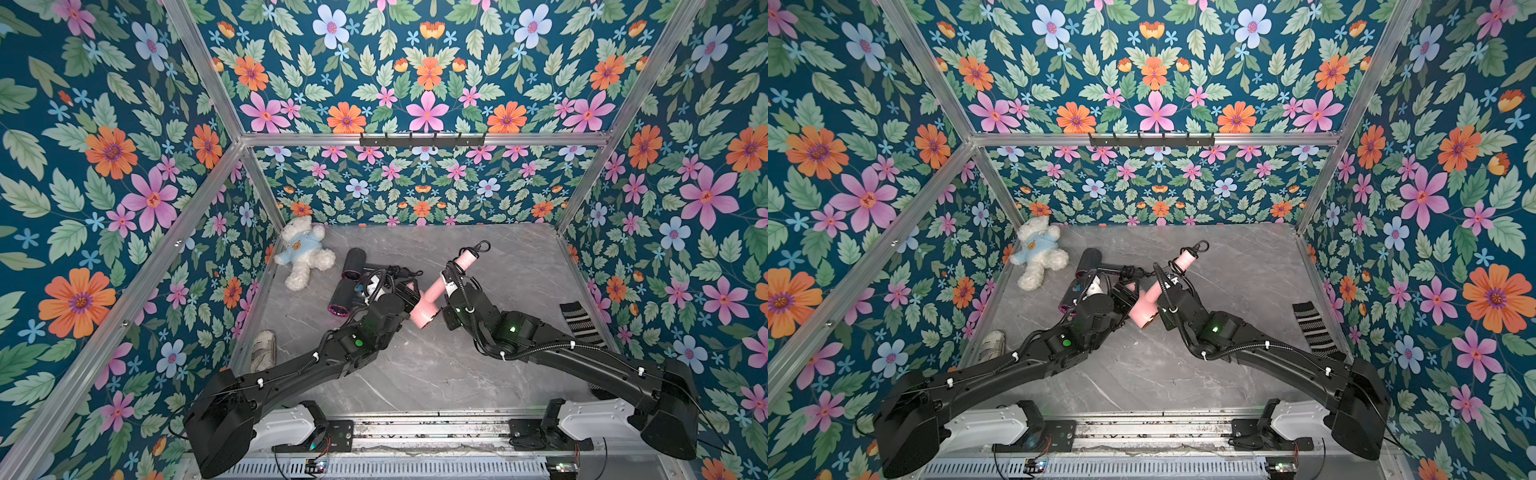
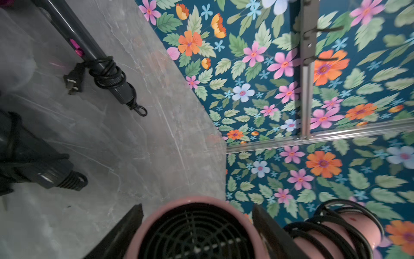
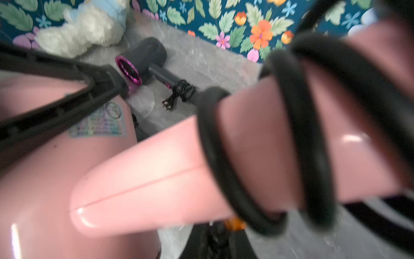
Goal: Wrap the cord around the hair dryer
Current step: Wrap the power cord around the hair dryer, then place the hair dryer at the center of the board.
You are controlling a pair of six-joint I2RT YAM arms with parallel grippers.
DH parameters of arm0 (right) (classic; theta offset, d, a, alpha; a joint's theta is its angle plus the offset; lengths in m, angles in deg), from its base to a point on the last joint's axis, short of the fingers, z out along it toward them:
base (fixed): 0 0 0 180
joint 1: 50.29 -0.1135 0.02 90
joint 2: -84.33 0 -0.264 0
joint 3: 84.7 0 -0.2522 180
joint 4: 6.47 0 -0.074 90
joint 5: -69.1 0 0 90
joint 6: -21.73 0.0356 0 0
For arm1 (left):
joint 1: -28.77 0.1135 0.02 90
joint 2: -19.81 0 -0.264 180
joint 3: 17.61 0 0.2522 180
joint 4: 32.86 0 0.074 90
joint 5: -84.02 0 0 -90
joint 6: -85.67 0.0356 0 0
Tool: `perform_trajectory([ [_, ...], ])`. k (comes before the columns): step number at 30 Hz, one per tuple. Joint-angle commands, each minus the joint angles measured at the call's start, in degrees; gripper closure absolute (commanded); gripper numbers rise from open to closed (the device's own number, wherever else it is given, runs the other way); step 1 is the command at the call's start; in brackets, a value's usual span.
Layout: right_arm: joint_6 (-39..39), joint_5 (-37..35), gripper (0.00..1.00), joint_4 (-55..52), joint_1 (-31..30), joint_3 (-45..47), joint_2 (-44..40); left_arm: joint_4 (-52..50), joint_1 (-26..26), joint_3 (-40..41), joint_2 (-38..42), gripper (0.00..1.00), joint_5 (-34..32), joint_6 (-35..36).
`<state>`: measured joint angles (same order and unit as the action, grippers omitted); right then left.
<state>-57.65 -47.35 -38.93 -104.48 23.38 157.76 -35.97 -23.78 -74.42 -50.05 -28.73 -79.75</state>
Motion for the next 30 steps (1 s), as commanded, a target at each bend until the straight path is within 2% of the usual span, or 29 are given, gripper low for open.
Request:
perform_trajectory([
  [1, 3.3, 10.5, 1.00, -9.1, 0.4, -1.6, 0.0, -5.6, 0.2, -2.3, -1.3, 1.00, -3.6, 5.6],
  [6, 5.8, 20.6, 1.00, -16.1, 5.0, -5.7, 0.8, -11.1, 0.2, -7.2, -4.3, 1.00, -3.9, 13.6],
  [9, 6.0, 23.7, 1.00, -17.7, 7.0, -6.7, 2.3, -11.8, 0.4, -9.6, -7.1, 1.00, -1.1, 17.3],
  [14, 10.0, 27.6, 1.00, -17.8, 11.2, -7.2, 6.4, -12.9, 0.4, -13.7, -14.3, 1.00, 4.7, 21.9],
  [19, 14.7, 32.6, 1.00, -14.8, 14.6, -5.2, 8.5, -15.0, 1.0, -17.7, -21.3, 1.00, 7.5, 27.4],
  [30, 17.5, 37.9, 1.00, -16.0, 21.2, -8.4, 17.6, -17.5, 7.4, -27.3, -34.9, 1.00, 18.2, 37.8],
])
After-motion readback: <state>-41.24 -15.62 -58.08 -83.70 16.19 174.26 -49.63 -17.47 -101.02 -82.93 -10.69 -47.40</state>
